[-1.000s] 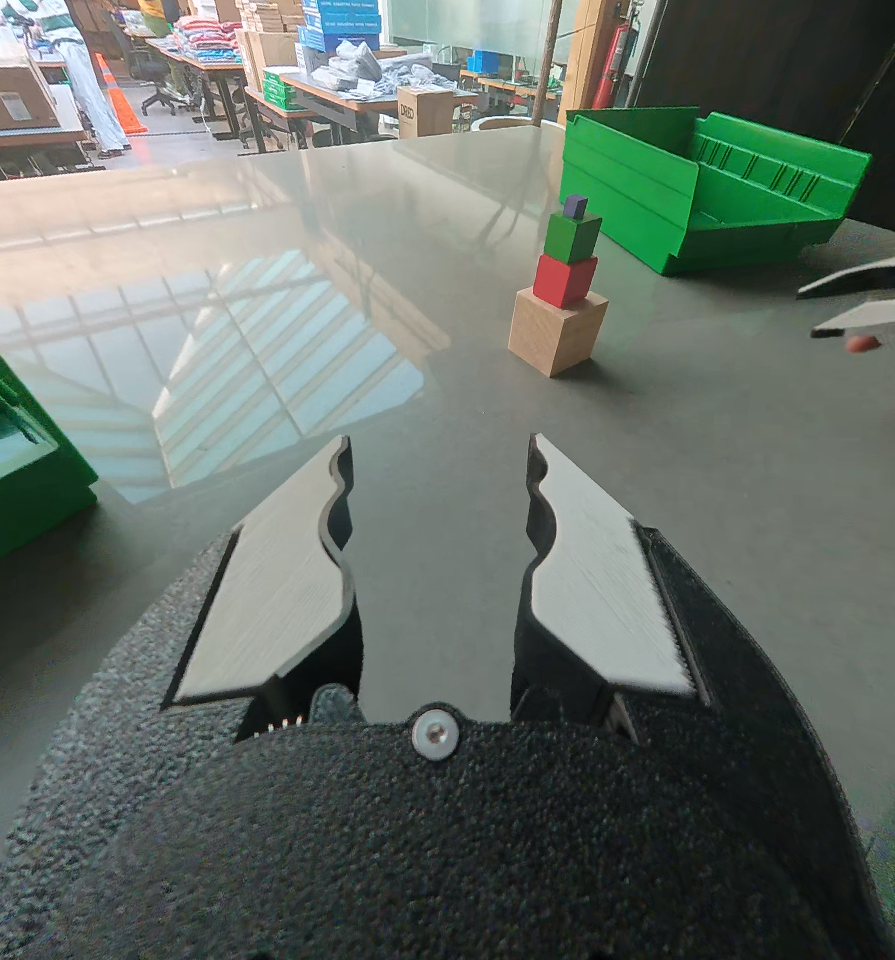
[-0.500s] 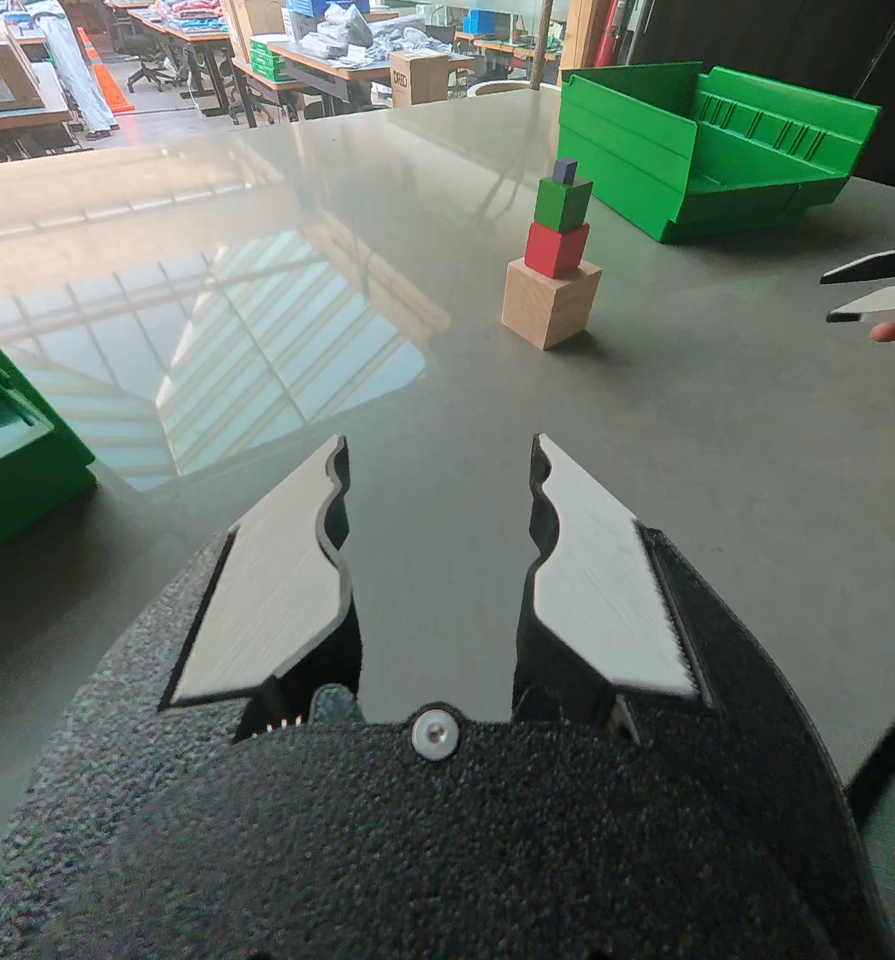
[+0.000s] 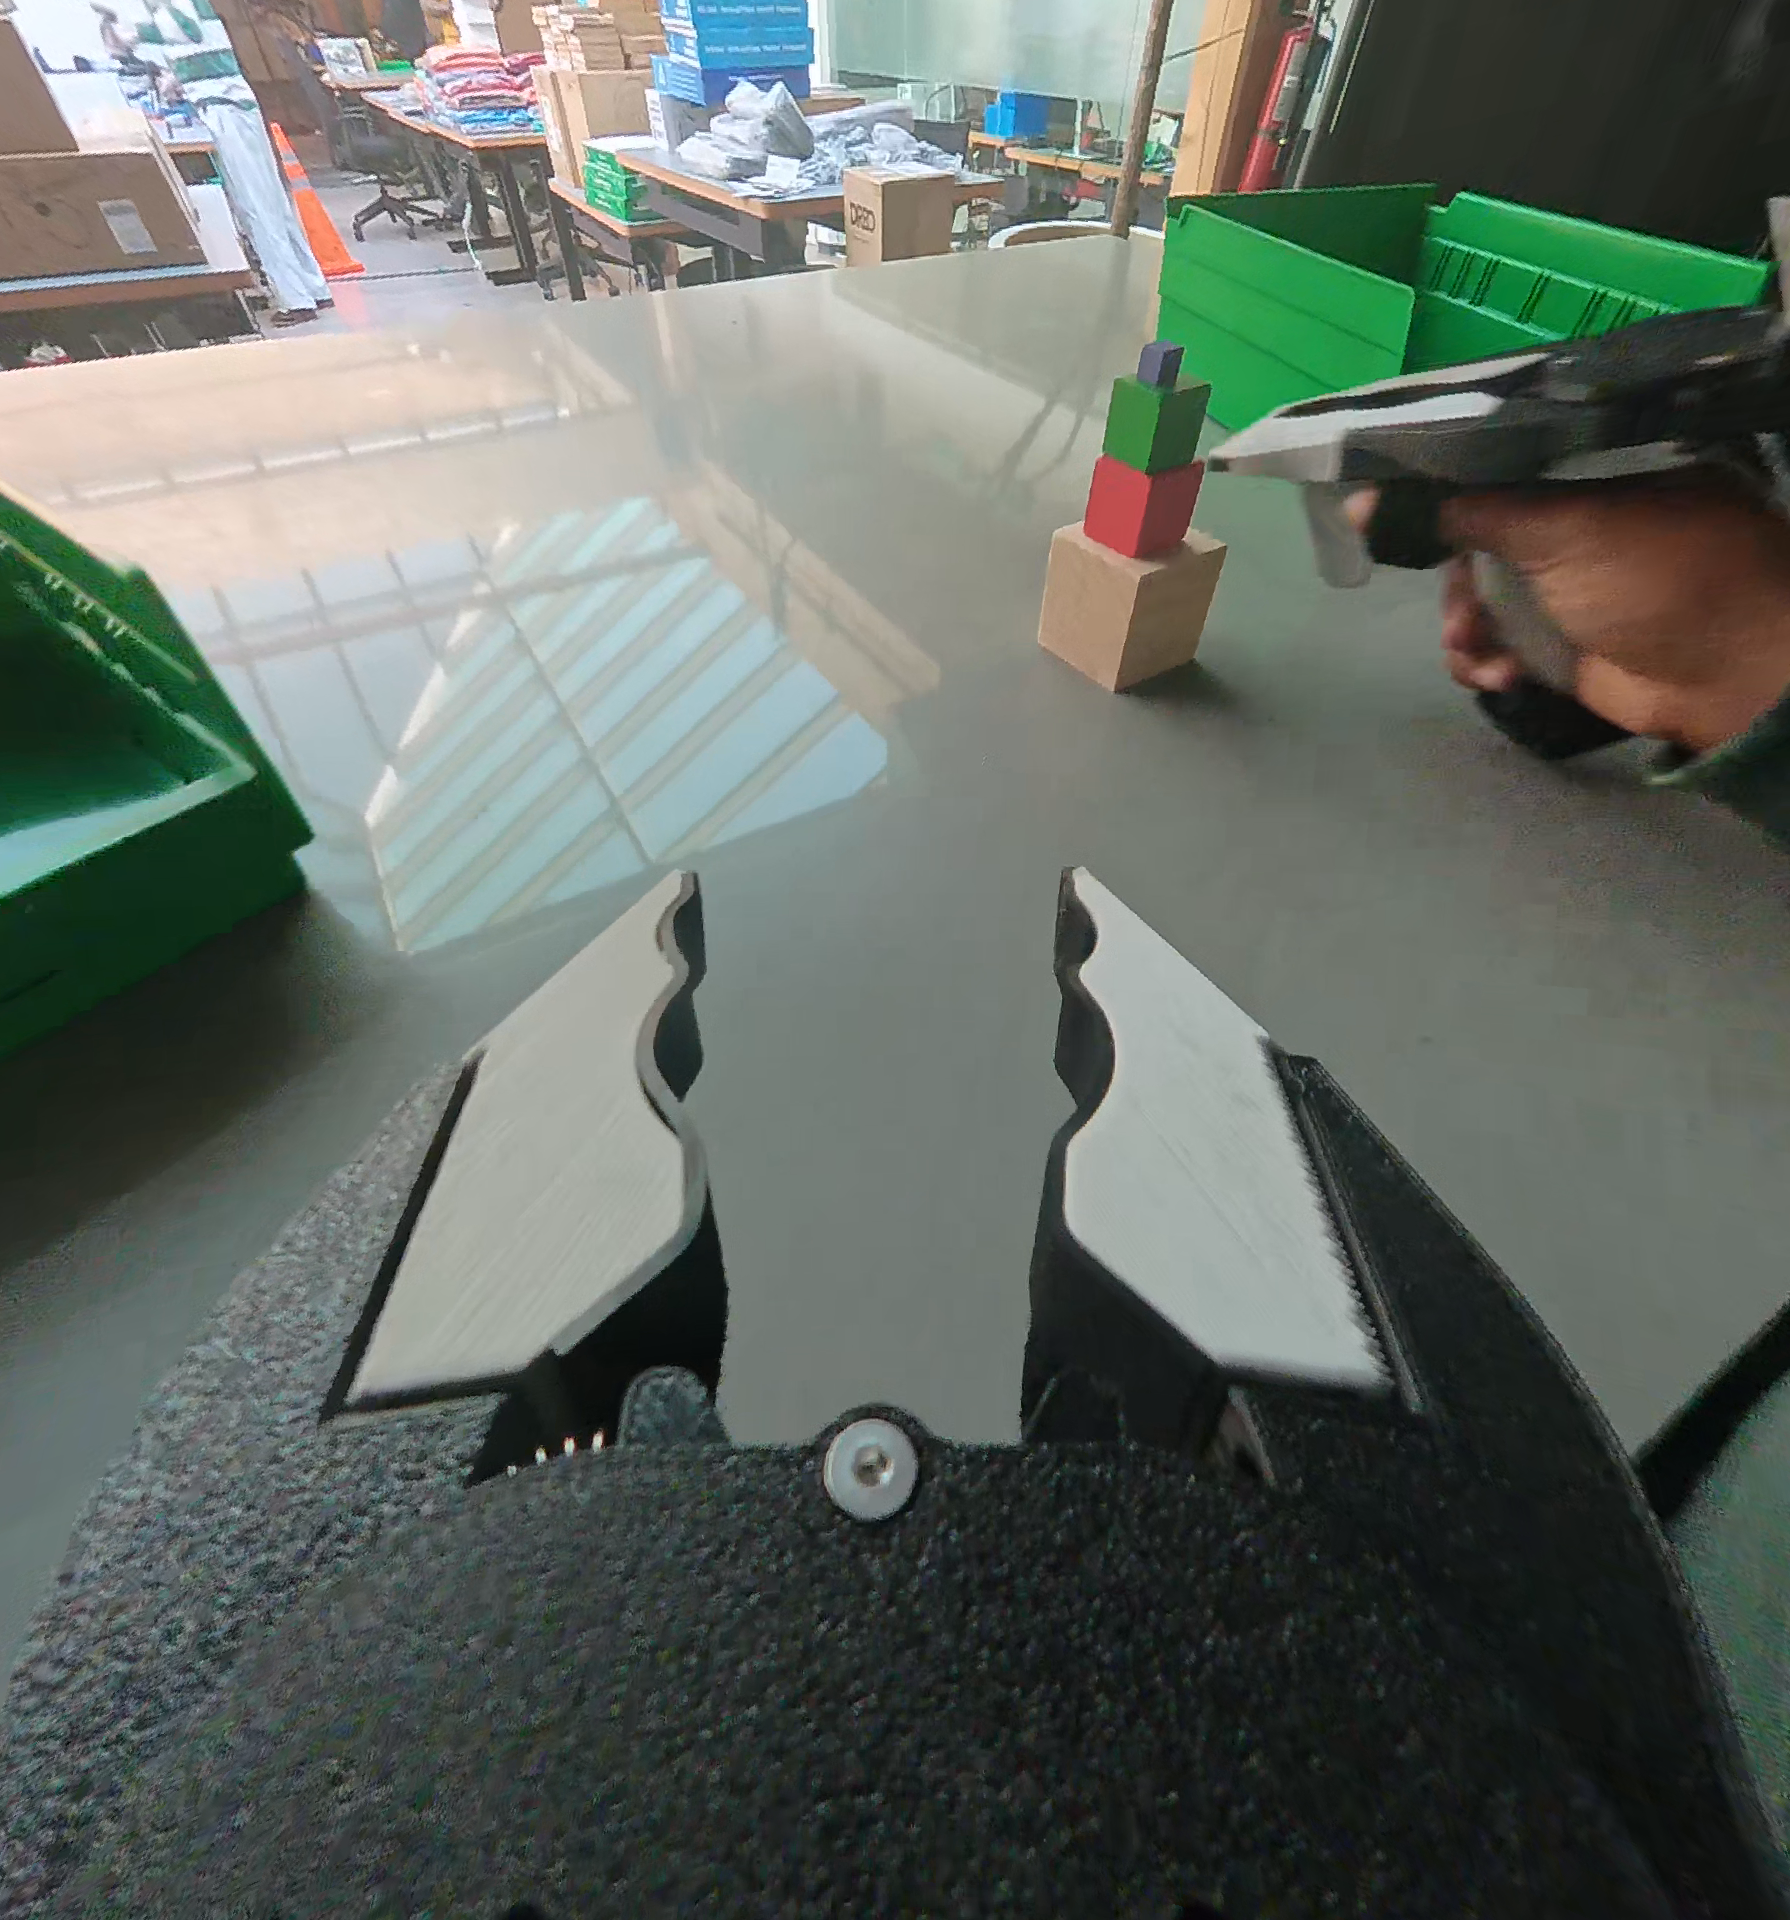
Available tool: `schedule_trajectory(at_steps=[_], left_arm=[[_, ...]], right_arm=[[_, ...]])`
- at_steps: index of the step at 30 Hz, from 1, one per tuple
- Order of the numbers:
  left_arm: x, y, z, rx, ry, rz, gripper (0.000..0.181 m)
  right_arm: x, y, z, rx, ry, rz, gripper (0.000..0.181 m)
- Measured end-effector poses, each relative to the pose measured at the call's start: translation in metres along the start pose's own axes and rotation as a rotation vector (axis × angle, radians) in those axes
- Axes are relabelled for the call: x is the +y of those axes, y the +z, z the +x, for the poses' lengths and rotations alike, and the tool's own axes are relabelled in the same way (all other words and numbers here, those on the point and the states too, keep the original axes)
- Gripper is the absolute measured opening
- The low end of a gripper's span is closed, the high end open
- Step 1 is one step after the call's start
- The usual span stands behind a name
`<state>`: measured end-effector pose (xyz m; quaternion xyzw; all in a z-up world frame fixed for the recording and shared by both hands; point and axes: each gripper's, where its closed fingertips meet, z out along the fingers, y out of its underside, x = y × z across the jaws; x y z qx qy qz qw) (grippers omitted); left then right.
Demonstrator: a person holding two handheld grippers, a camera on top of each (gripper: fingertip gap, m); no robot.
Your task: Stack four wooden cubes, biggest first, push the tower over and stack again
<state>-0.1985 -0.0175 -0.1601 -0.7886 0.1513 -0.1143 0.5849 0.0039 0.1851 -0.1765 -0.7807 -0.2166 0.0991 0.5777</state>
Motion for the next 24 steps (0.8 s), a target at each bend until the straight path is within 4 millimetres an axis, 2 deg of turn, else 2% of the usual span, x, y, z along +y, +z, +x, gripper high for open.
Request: schedule_trajectory(at_steps=[2,5,7,9,15,24], left_arm=[[0.004,-0.006,-0.004,-0.014,-0.008,-0.005,0.067],[0.009,-0.013,-0.012,-0.040,-0.018,-0.011,0.067],[0.012,-0.015,-0.016,-0.046,-0.031,-0.012,0.067],[0.012,-0.015,-0.018,-0.045,-0.036,-0.012,0.067],[0.012,-0.003,-0.015,-0.011,-0.030,-0.017,0.067],[0.008,0.016,-0.011,0.019,-0.017,-0.031,0.067]], right_arm=[[-0.005,0.018,-0.031,-0.003,-0.121,-0.012,0.008],[-0.013,0.022,-0.085,-0.069,-0.259,0.015,0.008],[-0.016,0.019,-0.105,-0.104,-0.289,0.028,0.008],[-0.014,0.016,-0.115,-0.142,-0.274,0.017,0.011],[-0.009,0.005,-0.108,-0.165,-0.233,-0.009,0.016],[0.004,-0.016,-0.076,-0.149,-0.170,-0.038,0.030]])
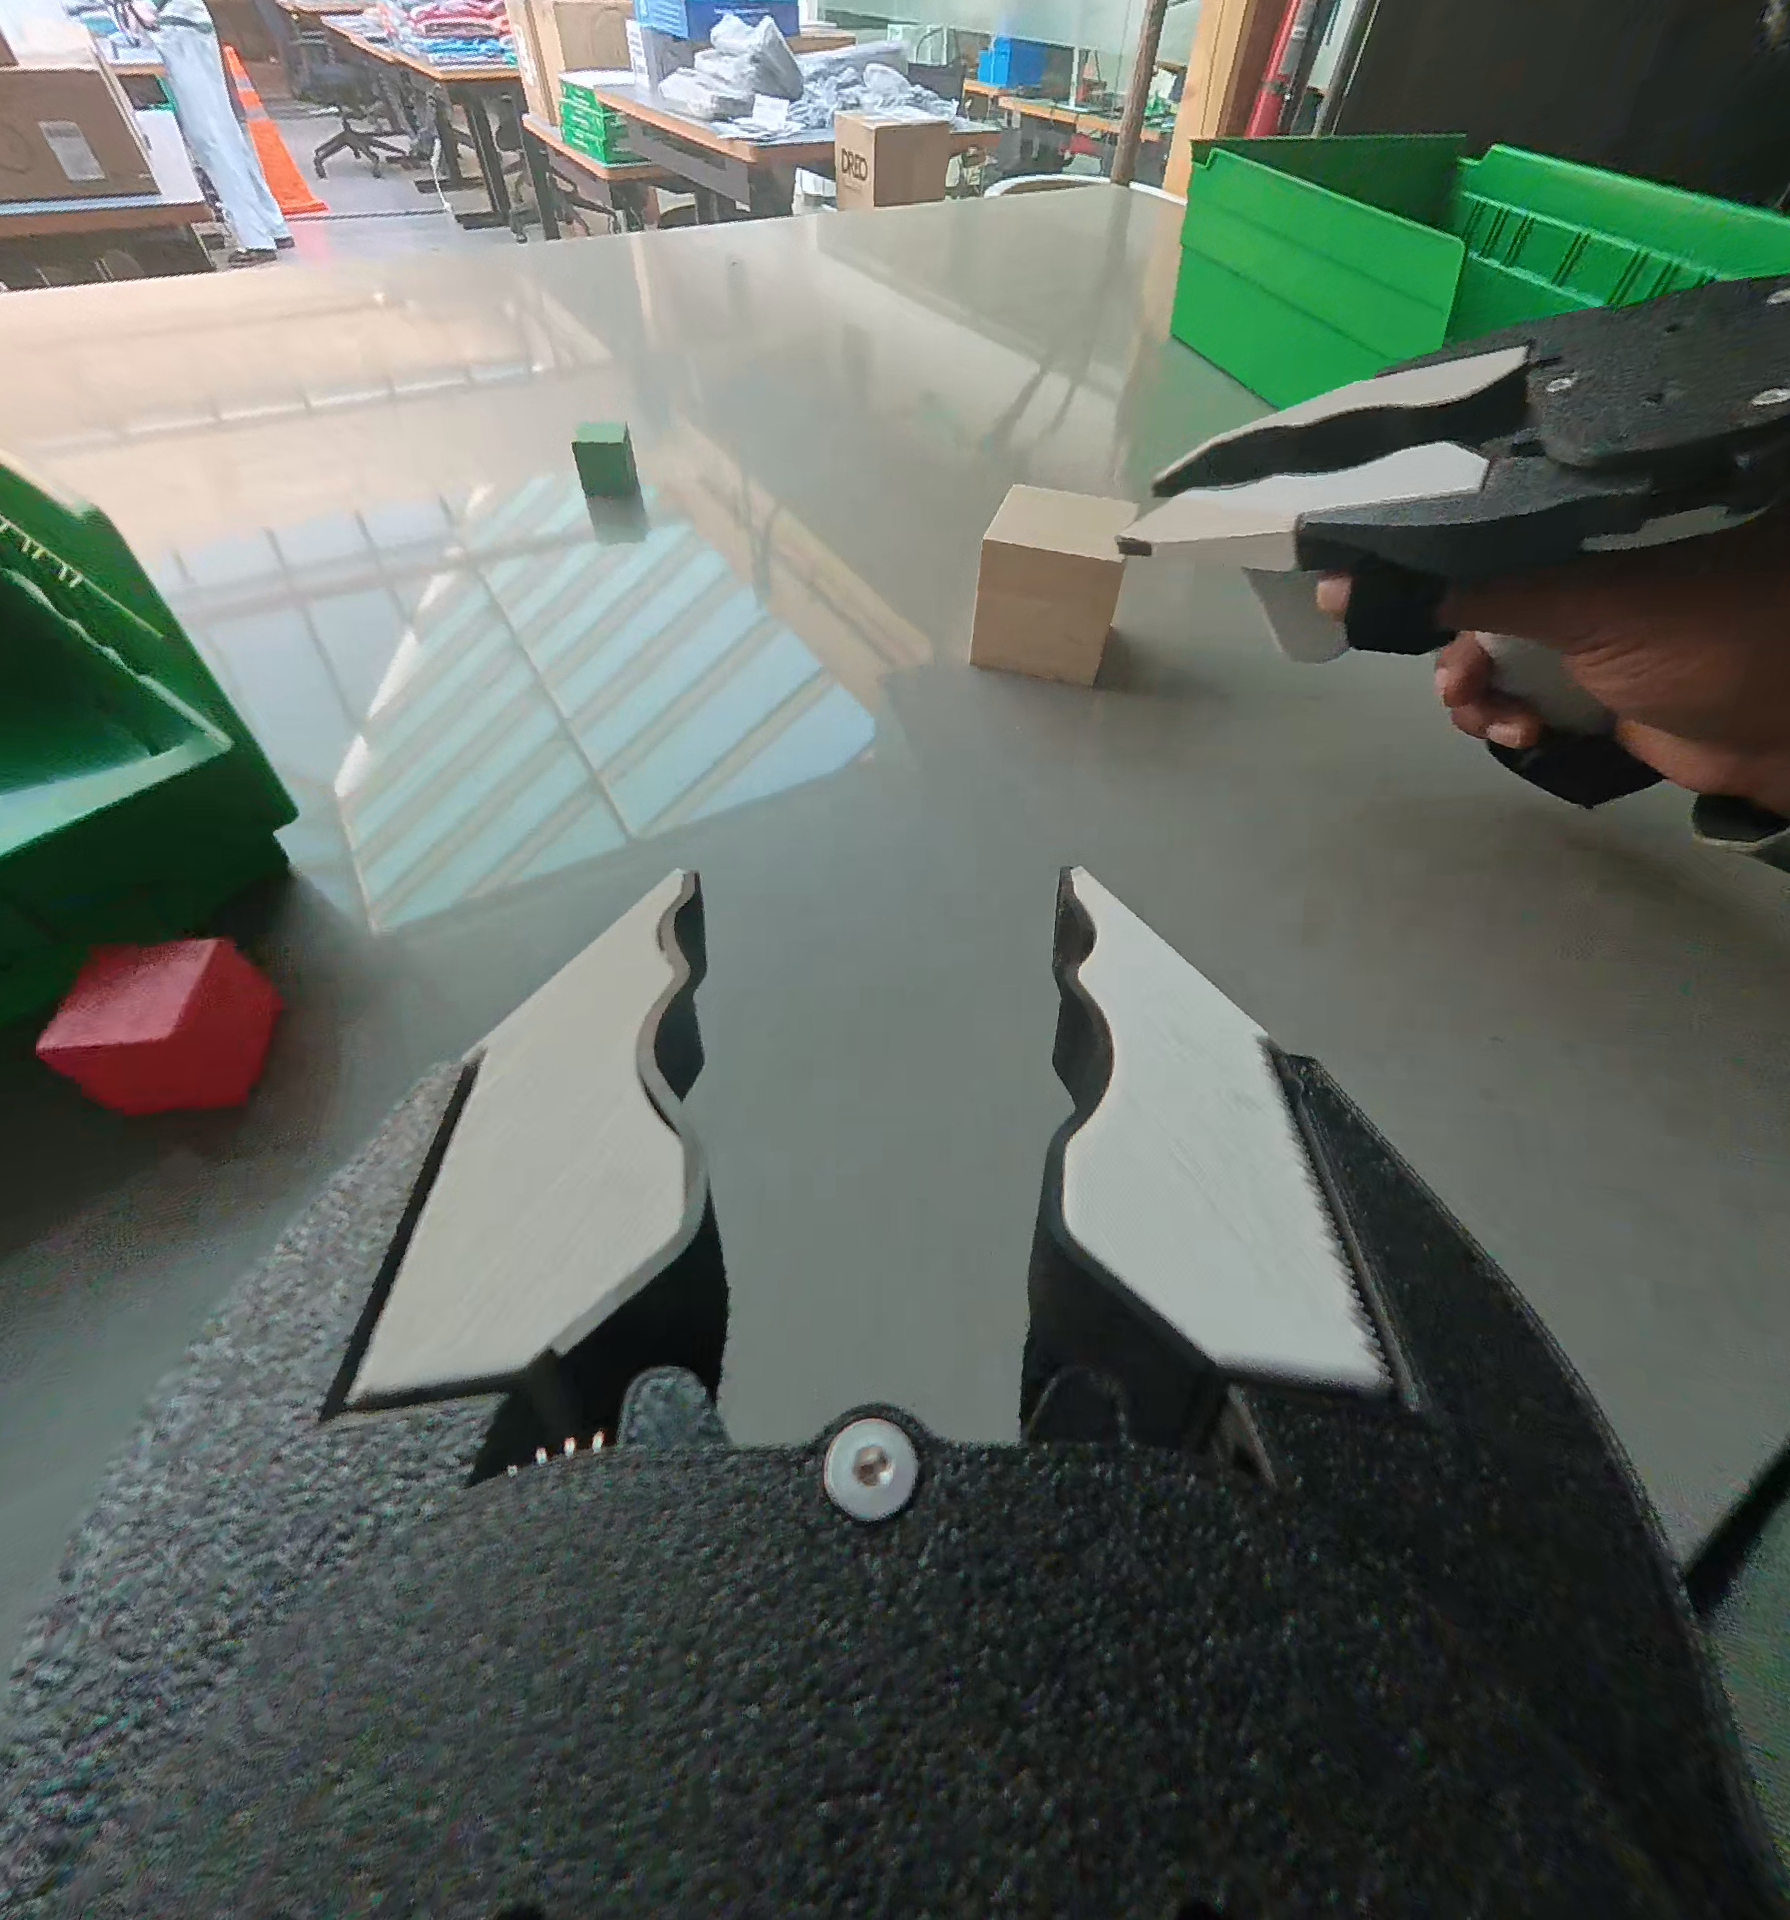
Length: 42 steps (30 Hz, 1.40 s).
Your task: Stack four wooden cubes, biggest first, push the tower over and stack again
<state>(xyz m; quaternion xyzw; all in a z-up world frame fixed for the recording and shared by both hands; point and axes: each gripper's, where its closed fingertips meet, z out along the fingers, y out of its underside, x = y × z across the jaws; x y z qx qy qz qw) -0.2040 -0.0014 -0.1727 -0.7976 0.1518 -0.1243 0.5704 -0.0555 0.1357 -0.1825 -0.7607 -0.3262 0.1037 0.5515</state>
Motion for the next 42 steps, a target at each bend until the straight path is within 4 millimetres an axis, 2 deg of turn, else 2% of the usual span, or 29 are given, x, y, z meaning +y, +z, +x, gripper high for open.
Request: schedule_trajectory(at_steps=[3,7,10,13,16,19,22,26,30,34,39,42], left_arm=[[0.000,0.003,0.001,0.001,-0.006,-0.002,0.067],[0.001,0.008,0.005,0.002,-0.008,-0.013,0.067],[0.001,0.016,0.011,0.015,-0.007,-0.023,0.067],[-0.004,0.033,0.027,0.085,0.042,-0.048,0.067],[-0.011,0.061,0.047,0.237,0.239,-0.090,0.066],[-0.013,0.092,0.063,0.437,0.576,-0.187,0.065],[-0.019,0.125,0.066,0.583,0.869,-0.316,0.066],[-0.045,0.172,0.062,0.686,1.083,-0.411,0.070],[-0.039,0.206,0.055,0.798,1.256,-0.584,0.082],[-0.018,0.213,0.052,0.924,1.328,-0.730,0.084],[-0.010,0.204,0.068,0.979,1.272,-0.683,0.070],[-0.008,0.194,0.066,0.945,1.205,-0.677,0.066]], right_arm=[[0.009,-0.013,0.011,-0.004,0.023,-0.004,0.048],[0.017,-0.043,0.029,-0.020,0.053,0.026,0.066],[0.027,-0.070,0.045,-0.039,0.083,0.043,0.070],[0.037,-0.095,0.061,-0.047,0.114,0.057,0.069],[0.047,-0.114,0.075,-0.055,0.135,0.068,0.064],[0.055,-0.128,0.082,-0.085,0.157,0.084,0.060],[0.058,-0.140,0.087,-0.101,0.149,0.094,0.059],[0.067,-0.155,0.101,-0.032,0.121,0.096,0.060],[0.085,-0.168,0.117,0.040,0.168,0.086,0.060],[0.086,-0.175,0.129,0.069,0.220,0.109,0.060],[0.086,-0.168,0.133,0.062,0.241,0.104,0.060],[0.084,-0.160,0.130,0.042,0.228,0.095,0.060]])
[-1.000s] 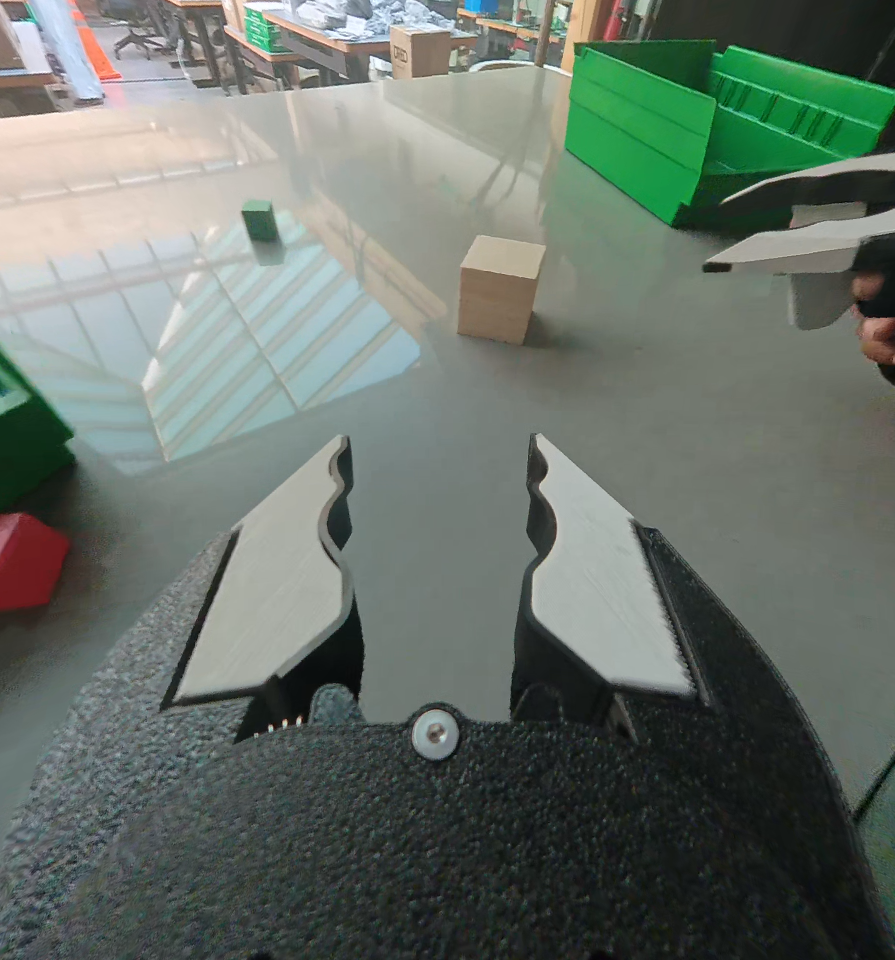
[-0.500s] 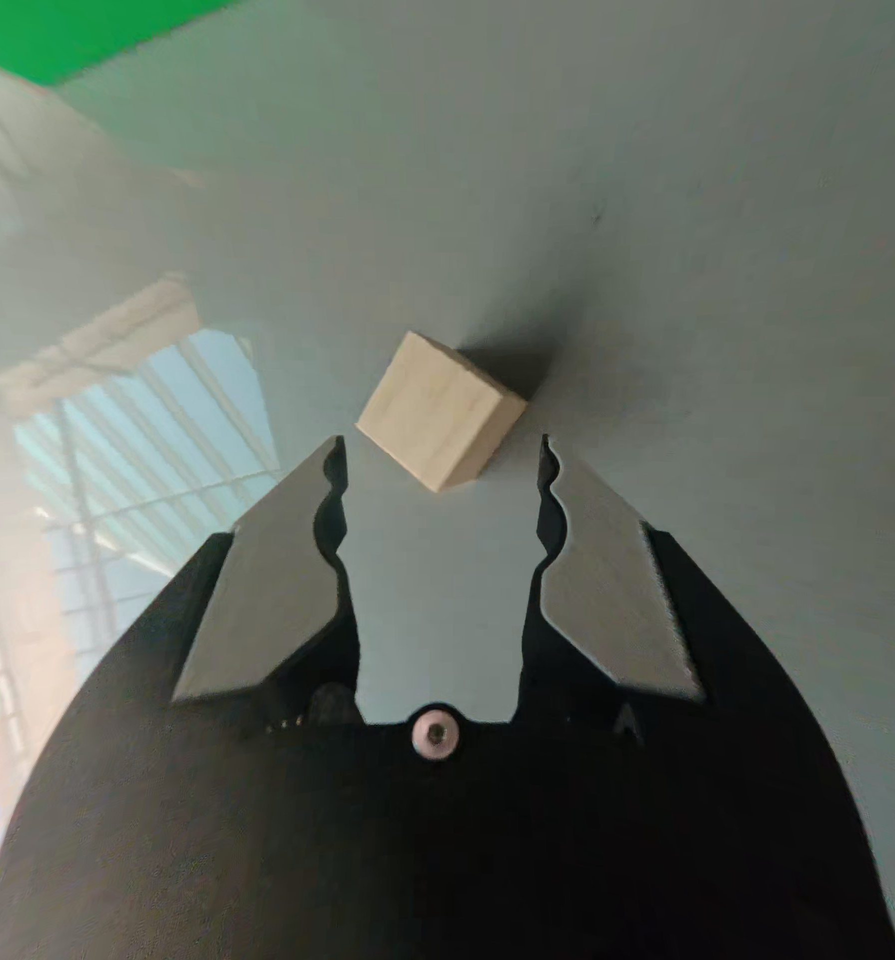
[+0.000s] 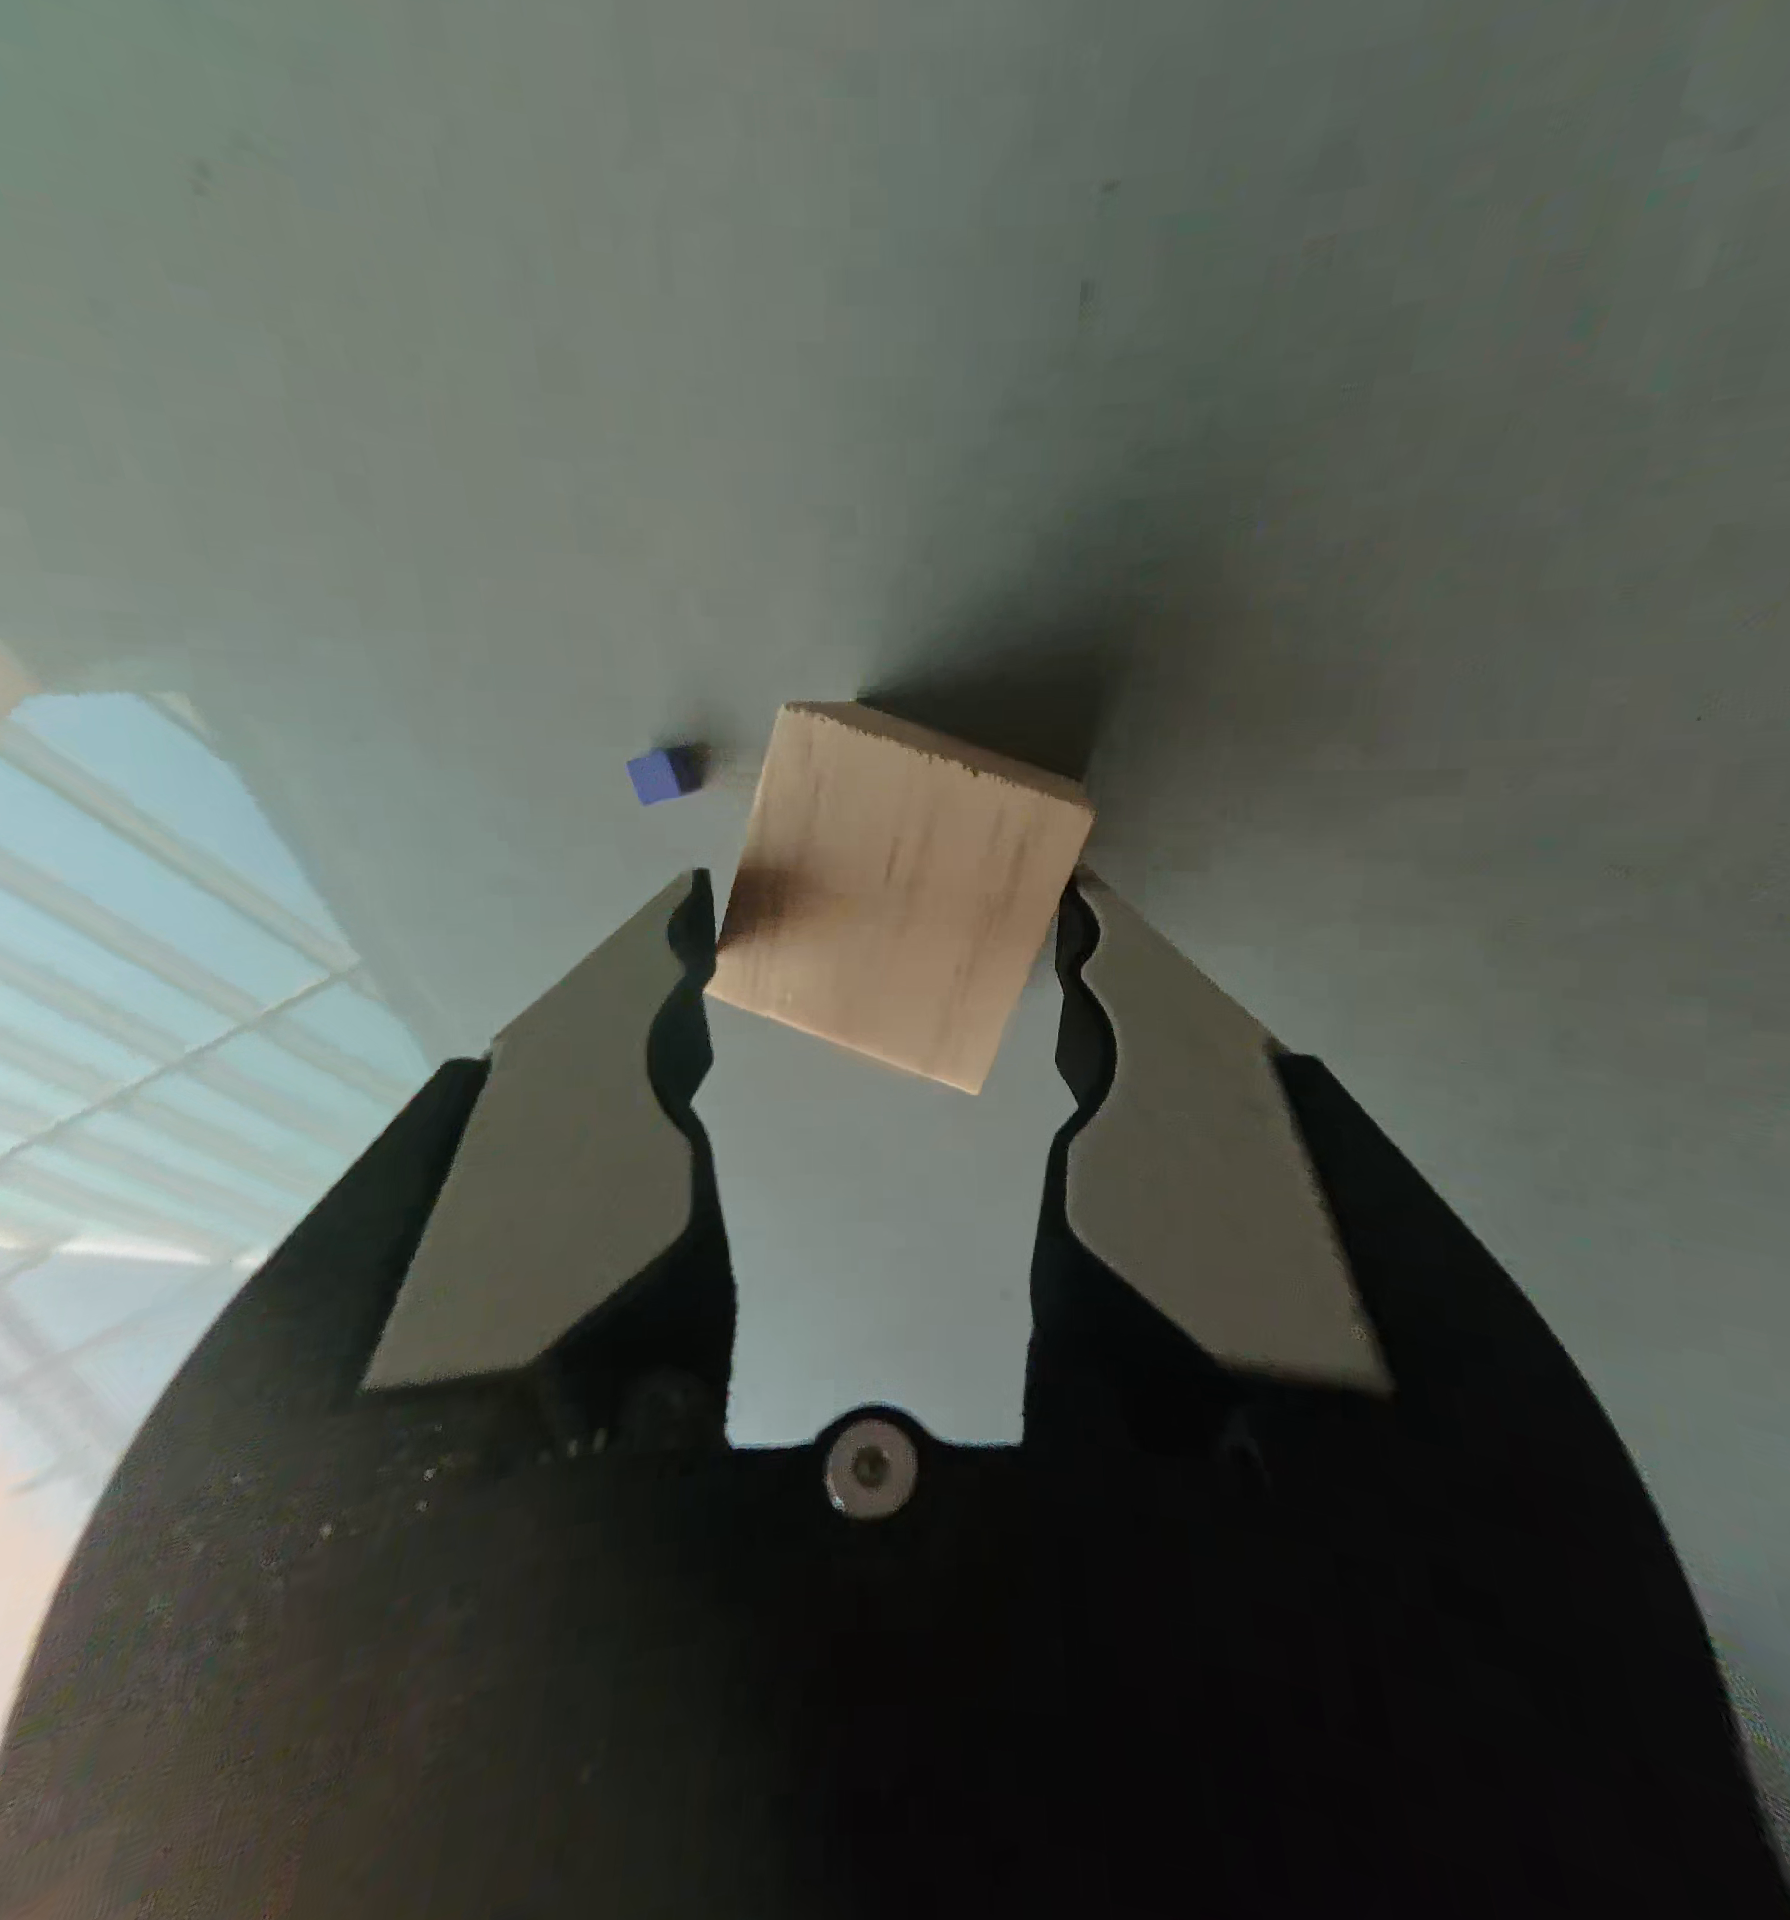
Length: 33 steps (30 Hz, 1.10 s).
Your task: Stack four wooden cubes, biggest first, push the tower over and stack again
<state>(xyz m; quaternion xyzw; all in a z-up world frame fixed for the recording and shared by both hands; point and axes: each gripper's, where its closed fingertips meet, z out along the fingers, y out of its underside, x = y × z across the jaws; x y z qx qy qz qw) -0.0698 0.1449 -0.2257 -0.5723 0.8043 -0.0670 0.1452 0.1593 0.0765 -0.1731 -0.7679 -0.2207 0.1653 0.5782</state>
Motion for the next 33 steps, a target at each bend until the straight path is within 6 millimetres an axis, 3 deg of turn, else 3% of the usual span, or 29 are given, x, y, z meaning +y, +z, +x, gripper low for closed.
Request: schedule_trajectory(at_steps=[7,12,14,17,23,25,27,29,33], left_arm=[[0.014,-0.016,0.024,-0.036,-0.205,0.063,0.058],[0.058,-0.049,-0.005,-0.142,-0.396,0.087,0.058],[0.075,-0.046,-0.010,-0.147,-0.461,0.096,0.058],[0.092,-0.027,-0.007,-0.147,-0.470,0.060,0.059],[0.091,-0.024,-0.010,-0.178,-0.435,0.037,0.060],[0.093,-0.027,-0.007,-0.181,-0.442,0.034,0.068],[0.091,-0.044,-0.003,-0.197,-0.476,0.074,0.071],[0.094,-0.076,0.007,-0.251,-0.529,0.115,0.069],[0.136,-0.136,0.050,-0.409,-0.769,0.127,0.063]], right_arm=[[-0.003,0.012,-0.012,-0.049,-0.019,-0.005,0.059],[-0.003,0.012,-0.017,-0.059,-0.027,-0.004,0.058],[-0.004,0.011,-0.017,-0.059,-0.024,0.000,0.057],[-0.004,0.011,-0.017,-0.058,-0.026,0.000,0.057],[-0.004,0.013,-0.017,-0.061,-0.028,-0.005,0.057],[-0.006,0.013,-0.017,-0.060,-0.030,0.000,0.057],[-0.006,0.010,-0.015,-0.053,-0.030,0.001,0.057],[-0.003,0.006,-0.013,-0.041,-0.029,-0.001,0.057],[-0.003,0.000,-0.009,-0.025,0.002,0.010,0.057]])
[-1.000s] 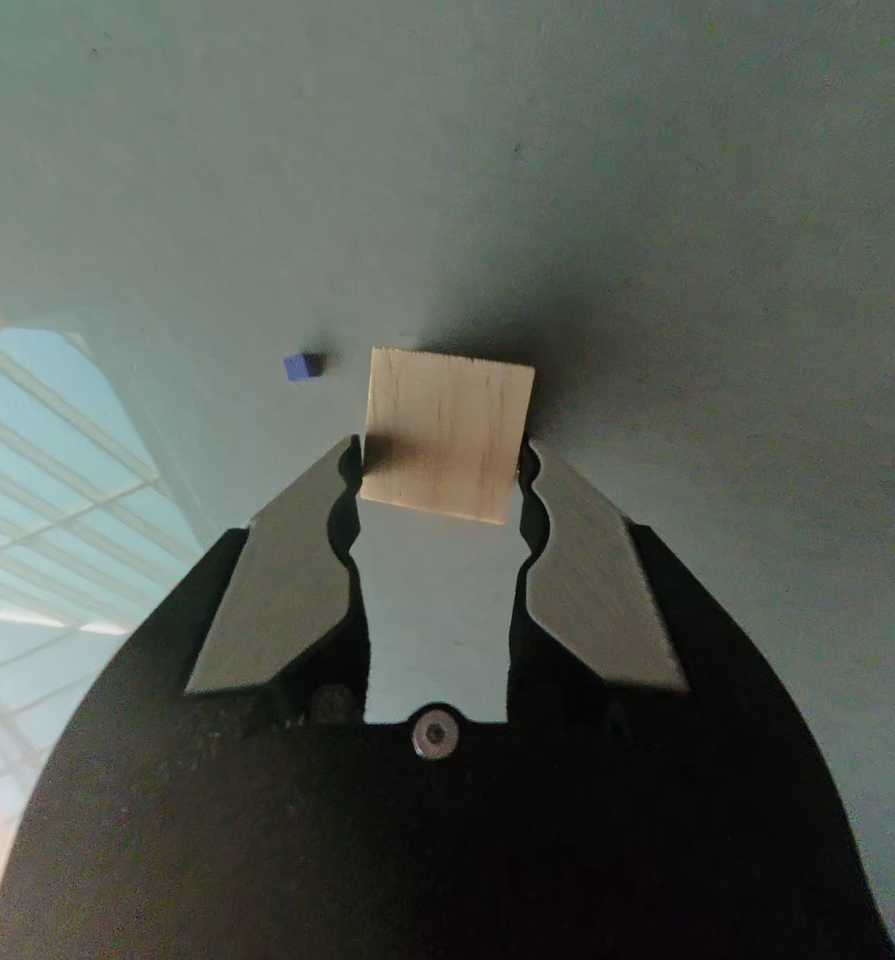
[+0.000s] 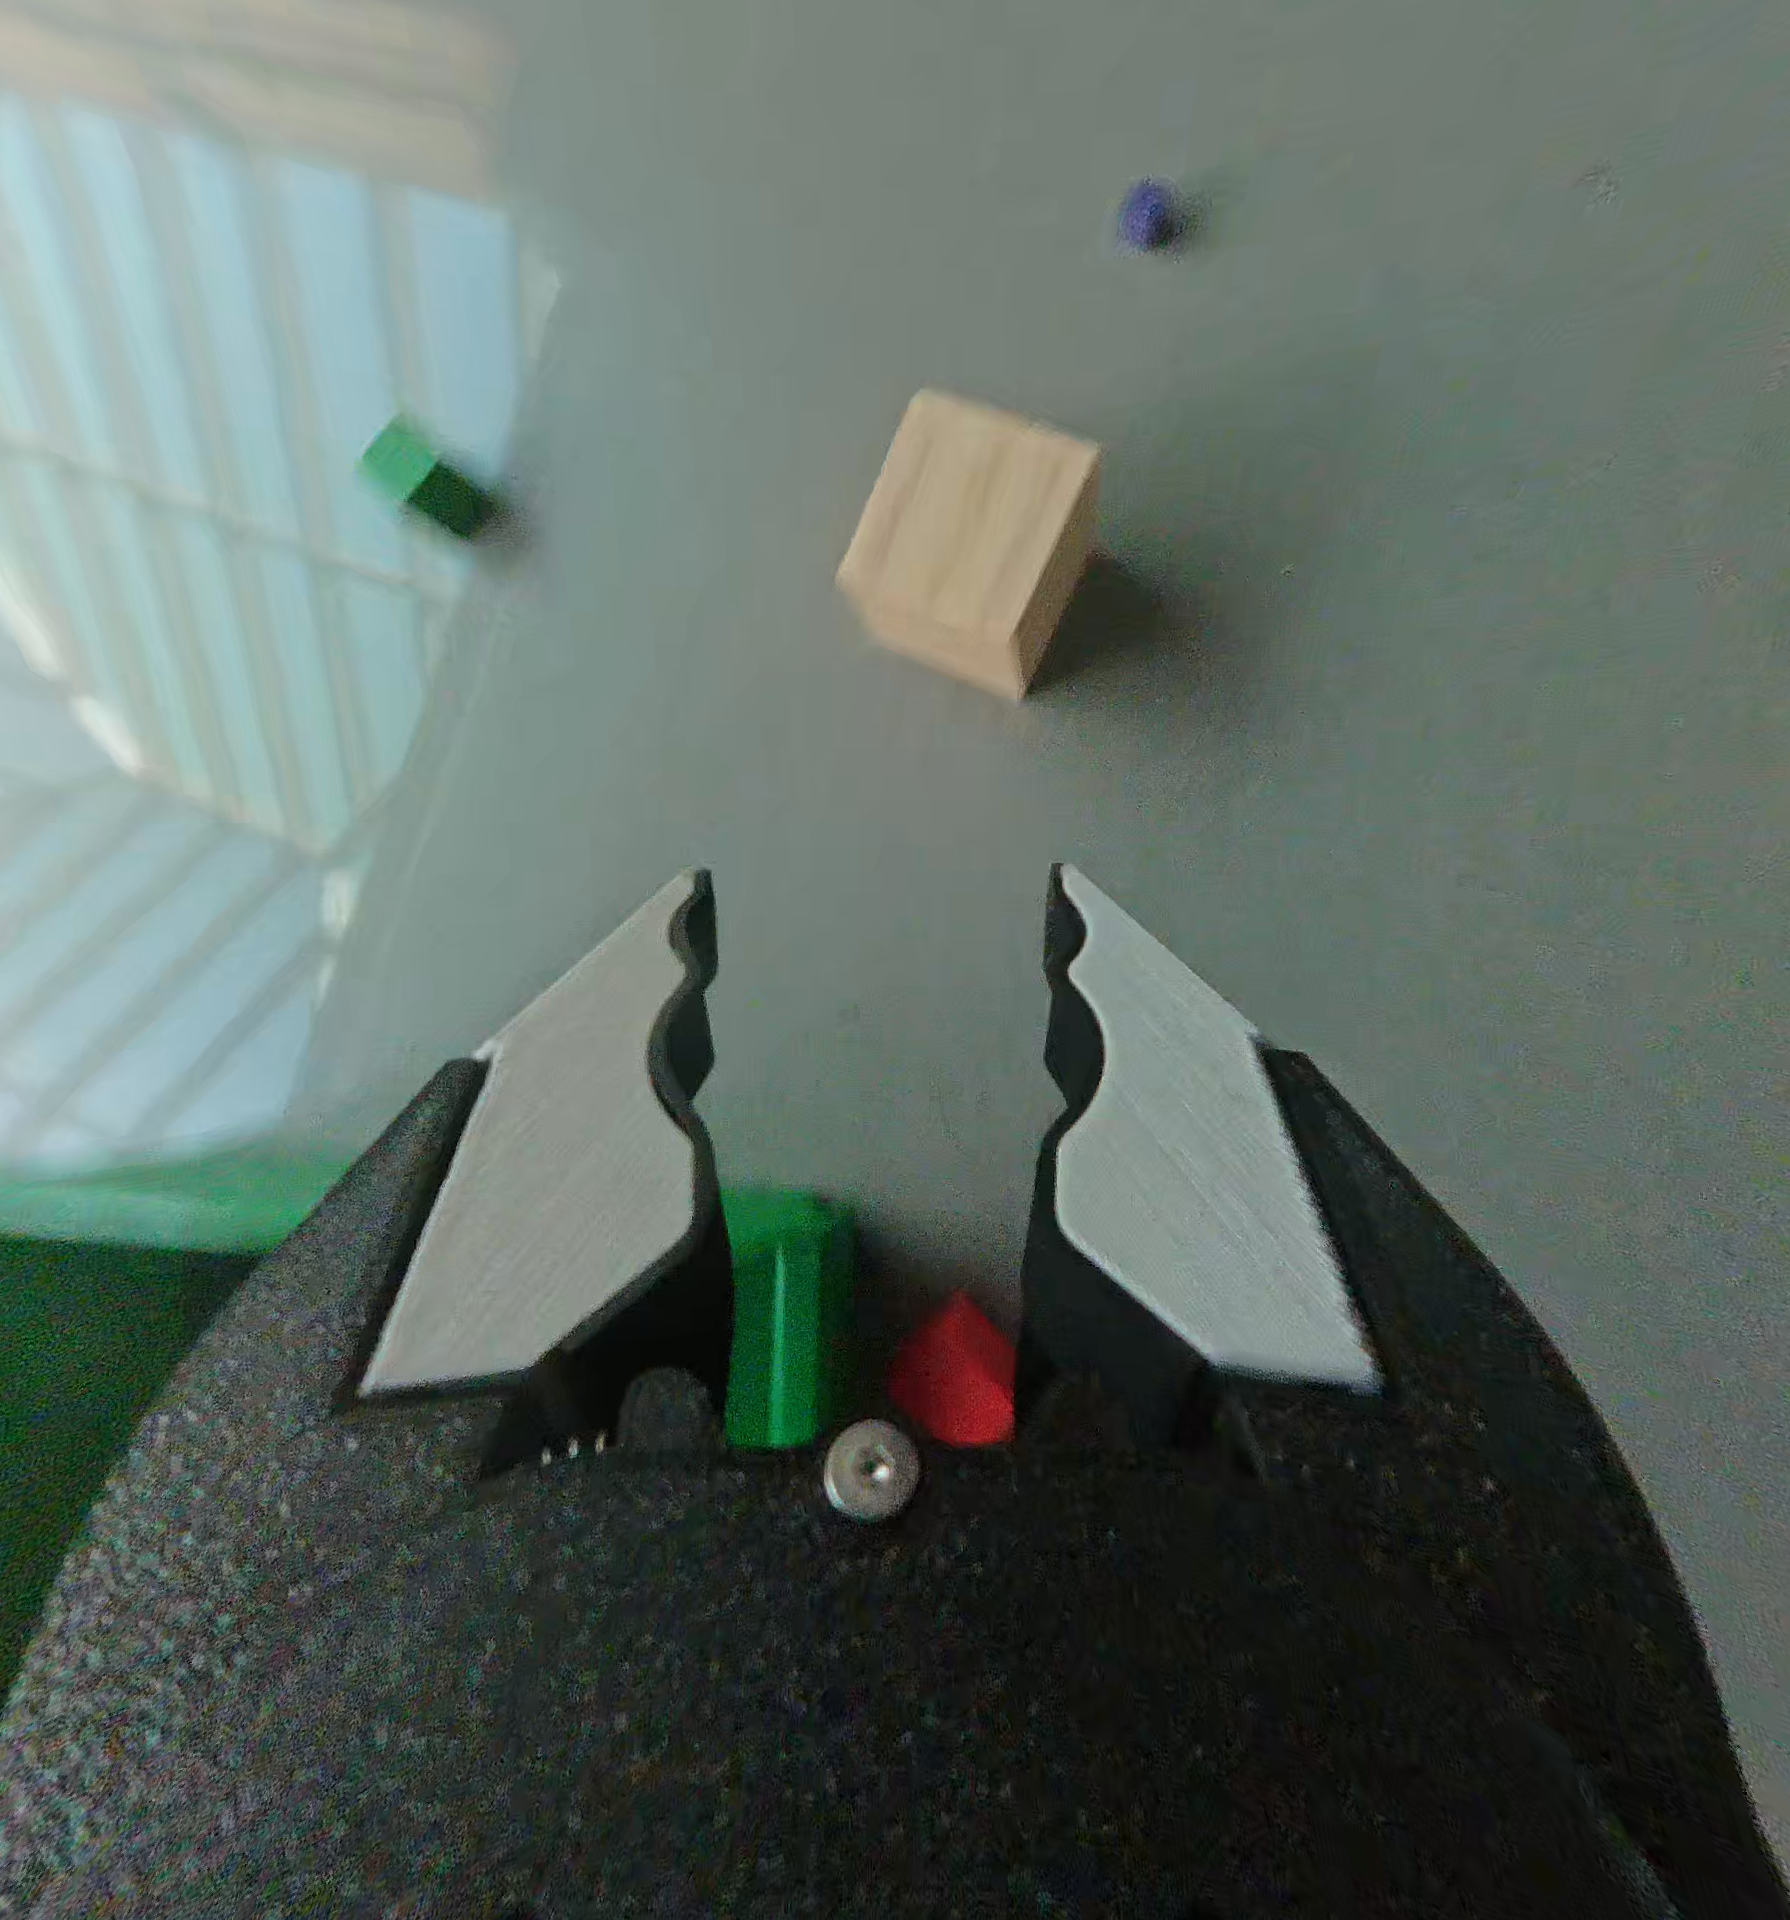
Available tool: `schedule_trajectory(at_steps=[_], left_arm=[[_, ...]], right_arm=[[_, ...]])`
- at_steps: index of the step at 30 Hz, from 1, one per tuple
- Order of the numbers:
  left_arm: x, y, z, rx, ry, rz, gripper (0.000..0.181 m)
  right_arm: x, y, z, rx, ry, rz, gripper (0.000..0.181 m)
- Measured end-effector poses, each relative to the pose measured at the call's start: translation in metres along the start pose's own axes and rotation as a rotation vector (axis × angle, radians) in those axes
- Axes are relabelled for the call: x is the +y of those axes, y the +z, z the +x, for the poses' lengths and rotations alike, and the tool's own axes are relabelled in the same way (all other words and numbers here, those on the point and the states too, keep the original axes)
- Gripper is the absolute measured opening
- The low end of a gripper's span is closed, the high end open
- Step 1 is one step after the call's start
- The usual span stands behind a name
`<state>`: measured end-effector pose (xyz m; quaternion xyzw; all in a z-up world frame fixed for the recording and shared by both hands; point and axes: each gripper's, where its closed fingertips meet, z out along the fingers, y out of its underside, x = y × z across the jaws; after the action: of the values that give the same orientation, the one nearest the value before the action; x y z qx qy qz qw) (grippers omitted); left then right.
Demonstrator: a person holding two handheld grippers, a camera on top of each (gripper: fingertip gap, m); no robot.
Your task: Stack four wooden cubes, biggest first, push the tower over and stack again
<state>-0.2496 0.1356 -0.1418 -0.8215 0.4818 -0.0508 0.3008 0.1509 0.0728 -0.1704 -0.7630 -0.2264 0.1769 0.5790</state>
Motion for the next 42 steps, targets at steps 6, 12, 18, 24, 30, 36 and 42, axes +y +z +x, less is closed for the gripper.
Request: schedule_trajectory(at_steps=[6,12,18,24,30,36,42], left_arm=[[0.107,-0.040,0.013,-0.250,-0.522,0.036,0.061],[0.154,-0.018,0.029,-0.356,-0.821,0.102,0.062],[0.169,0.003,0.021,-0.371,-0.807,-0.012,0.058],[0.130,0.016,0.027,-0.193,-0.633,-0.044,0.032],[-0.010,0.011,0.060,0.067,-0.105,0.188,0.033],[-0.081,0.035,0.058,0.258,0.250,0.173,0.033],[-0.081,0.072,0.033,0.367,0.277,0.078,0.033]], right_arm=[[-0.004,0.014,-0.011,-0.039,-0.003,0.004,0.056],[-0.012,0.030,-0.034,-0.116,-0.076,-0.017,0.056],[-0.013,0.025,-0.034,-0.099,-0.123,-0.031,0.056],[-0.007,0.016,-0.019,-0.055,-0.105,-0.040,0.055],[-0.006,0.017,-0.017,-0.060,-0.086,-0.034,0.054],[-0.005,0.017,-0.023,-0.064,-0.101,-0.038,0.054],[-0.002,0.008,-0.015,-0.031,-0.083,-0.040,0.054]])
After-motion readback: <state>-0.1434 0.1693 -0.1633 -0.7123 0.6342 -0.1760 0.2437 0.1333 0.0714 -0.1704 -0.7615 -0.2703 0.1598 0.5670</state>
